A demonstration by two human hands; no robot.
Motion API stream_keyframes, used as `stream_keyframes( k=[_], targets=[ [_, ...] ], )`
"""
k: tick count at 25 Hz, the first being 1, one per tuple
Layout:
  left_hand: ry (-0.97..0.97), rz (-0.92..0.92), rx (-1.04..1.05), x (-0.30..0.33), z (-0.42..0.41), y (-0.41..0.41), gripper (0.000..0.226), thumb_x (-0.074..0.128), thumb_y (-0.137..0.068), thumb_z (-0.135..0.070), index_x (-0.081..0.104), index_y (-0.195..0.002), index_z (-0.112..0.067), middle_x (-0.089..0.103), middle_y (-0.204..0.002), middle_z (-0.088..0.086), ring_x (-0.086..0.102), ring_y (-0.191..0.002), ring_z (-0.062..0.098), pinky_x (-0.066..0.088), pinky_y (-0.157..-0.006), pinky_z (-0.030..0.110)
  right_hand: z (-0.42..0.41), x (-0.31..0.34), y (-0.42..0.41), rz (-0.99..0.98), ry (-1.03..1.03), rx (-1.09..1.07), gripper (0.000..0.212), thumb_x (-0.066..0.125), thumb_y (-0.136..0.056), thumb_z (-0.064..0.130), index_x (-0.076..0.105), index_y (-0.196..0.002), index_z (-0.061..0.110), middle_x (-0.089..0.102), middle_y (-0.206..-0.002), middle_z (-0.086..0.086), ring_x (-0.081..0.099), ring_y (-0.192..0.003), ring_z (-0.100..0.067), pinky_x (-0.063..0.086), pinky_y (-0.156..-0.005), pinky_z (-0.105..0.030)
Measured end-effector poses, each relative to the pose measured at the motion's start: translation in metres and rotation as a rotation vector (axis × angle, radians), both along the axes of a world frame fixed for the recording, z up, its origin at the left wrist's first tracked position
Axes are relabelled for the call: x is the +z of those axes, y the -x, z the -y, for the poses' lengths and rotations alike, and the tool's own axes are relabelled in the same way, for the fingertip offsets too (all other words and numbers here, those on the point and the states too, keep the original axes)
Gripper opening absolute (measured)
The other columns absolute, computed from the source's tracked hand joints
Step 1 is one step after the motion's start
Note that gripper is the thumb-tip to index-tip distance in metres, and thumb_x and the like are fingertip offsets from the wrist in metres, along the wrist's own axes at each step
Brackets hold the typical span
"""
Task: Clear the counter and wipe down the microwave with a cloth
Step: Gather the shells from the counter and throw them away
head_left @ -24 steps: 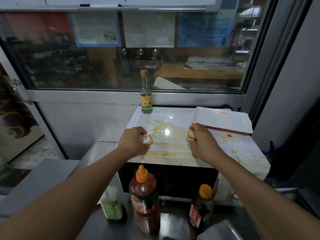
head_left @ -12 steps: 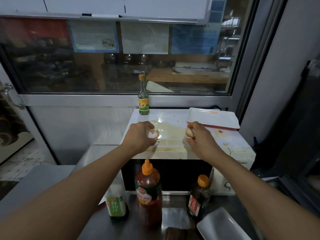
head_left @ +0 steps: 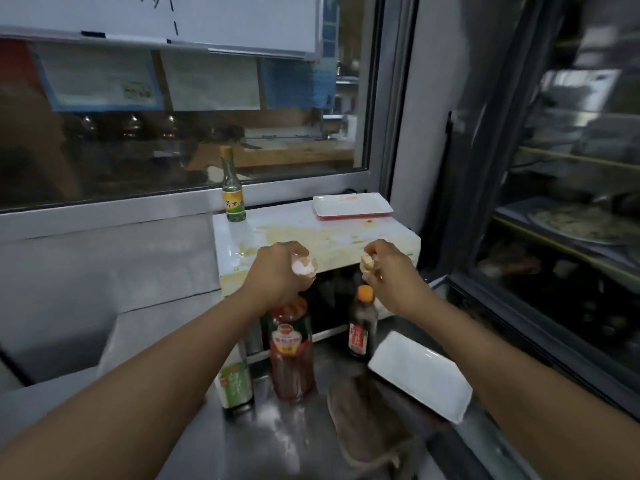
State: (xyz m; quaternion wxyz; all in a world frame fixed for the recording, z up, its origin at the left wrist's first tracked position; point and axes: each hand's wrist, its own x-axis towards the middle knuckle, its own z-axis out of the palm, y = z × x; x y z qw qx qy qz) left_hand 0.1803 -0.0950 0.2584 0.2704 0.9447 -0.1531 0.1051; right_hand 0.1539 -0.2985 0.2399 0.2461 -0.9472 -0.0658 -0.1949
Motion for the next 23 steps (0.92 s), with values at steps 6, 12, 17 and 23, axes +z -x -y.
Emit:
stream_keyframes(
  k=[6,12,17,23],
  targets=[
    [0.05,-0.057,-0.237,-0.011,0.028,0.06,0.043,0.076,-0.074,-0.02,0.063,-0.114,-0.013,0.066,-0.116,0.006,0.059,-0.108,0.026,0.044,-0.082,0.027,0.012,-0.005,0.111,-0.034,-0.024,-0.193,0.029,0.056,-0.088,0.007,0.049,-0.117,0.005,0.054,-0.117,-0.015,0.053,-0.104,-0.028,0.038,-0.081,-0.029],
    [0.078,-0.106,-0.44,-0.019,0.1,0.127,0.048,0.078,-0.072,-0.019,0.064,-0.117,-0.014,0.063,-0.122,0.006,0.057,-0.114,0.023,0.04,-0.086,0.02,0.048,-0.004,0.22,-0.056,-0.052,-0.396,0.029,0.053,-0.09,0.007,0.049,-0.119,0.002,0.053,-0.119,-0.016,0.05,-0.108,-0.03,0.035,-0.083,-0.028],
    [0.048,-0.123,-0.624,-0.024,0.167,0.21,0.043,0.078,-0.071,-0.019,0.065,-0.112,-0.016,0.066,-0.116,0.005,0.058,-0.109,0.022,0.04,-0.081,0.021,0.088,-0.01,0.33,-0.047,-0.081,-0.594,0.025,0.052,-0.091,0.009,0.049,-0.116,0.006,0.053,-0.118,-0.012,0.052,-0.106,-0.028,0.041,-0.086,-0.032],
    [0.016,-0.165,-0.843,-0.033,0.232,0.338,0.047,0.078,-0.07,-0.019,0.064,-0.115,-0.015,0.066,-0.116,0.005,0.059,-0.109,0.022,0.044,-0.086,0.026,0.119,-0.027,0.477,-0.076,-0.07,-0.771,0.028,0.055,-0.09,0.012,0.047,-0.117,0.009,0.053,-0.118,-0.011,0.051,-0.1,-0.024,0.03,-0.072,-0.023]
  ],
)
